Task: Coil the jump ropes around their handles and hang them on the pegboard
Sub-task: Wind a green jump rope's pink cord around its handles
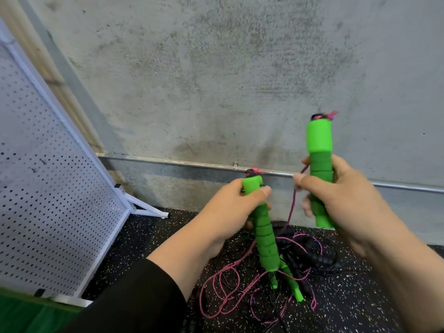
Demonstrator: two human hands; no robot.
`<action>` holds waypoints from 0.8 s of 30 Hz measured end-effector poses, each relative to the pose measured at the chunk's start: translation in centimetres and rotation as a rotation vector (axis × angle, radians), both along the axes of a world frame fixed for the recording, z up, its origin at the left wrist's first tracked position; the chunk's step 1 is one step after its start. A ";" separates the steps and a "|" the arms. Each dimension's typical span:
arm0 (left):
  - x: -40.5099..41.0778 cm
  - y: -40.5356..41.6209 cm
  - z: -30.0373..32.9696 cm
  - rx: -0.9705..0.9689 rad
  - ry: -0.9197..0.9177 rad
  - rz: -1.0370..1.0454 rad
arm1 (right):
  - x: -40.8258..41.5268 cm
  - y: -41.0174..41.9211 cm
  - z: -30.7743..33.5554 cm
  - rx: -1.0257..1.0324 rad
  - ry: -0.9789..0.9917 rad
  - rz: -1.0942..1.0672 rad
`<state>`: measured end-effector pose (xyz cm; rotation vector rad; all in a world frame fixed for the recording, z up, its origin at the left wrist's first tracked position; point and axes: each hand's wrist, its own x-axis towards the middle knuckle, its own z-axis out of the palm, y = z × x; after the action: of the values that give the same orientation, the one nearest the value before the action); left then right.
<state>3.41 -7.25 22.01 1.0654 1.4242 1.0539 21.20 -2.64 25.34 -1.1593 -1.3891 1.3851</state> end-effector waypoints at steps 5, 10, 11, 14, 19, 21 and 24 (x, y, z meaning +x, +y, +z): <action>0.6 -0.1 0.8 -0.056 -0.358 0.067 | 0.4 -0.7 -0.4 -0.016 -0.171 0.197; 1.0 0.2 1.1 -0.013 -0.432 0.124 | 0.1 -1.6 -1.0 0.032 -0.187 0.227; 1.1 0.2 1.1 -0.001 -0.447 0.129 | 0.0 -1.8 -1.1 0.018 -0.164 0.235; 1.4 0.3 1.2 0.023 -0.457 0.158 | -0.2 -1.9 -1.2 -0.018 -0.125 0.260; 1.6 0.2 1.2 0.026 -0.494 0.171 | -0.6 -2.6 -1.6 -0.174 -0.054 0.332; 1.5 0.2 1.3 0.022 -0.519 0.177 | -0.7 -2.7 -1.6 -0.154 -0.083 0.355; 0.9 0.5 1.5 0.013 -0.583 0.185 | -0.5 -2.6 -1.1 -0.210 -0.058 0.449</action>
<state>4.31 -6.73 23.46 0.5667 1.0481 1.3714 20.75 -5.22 24.23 -1.0632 -1.6443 1.8603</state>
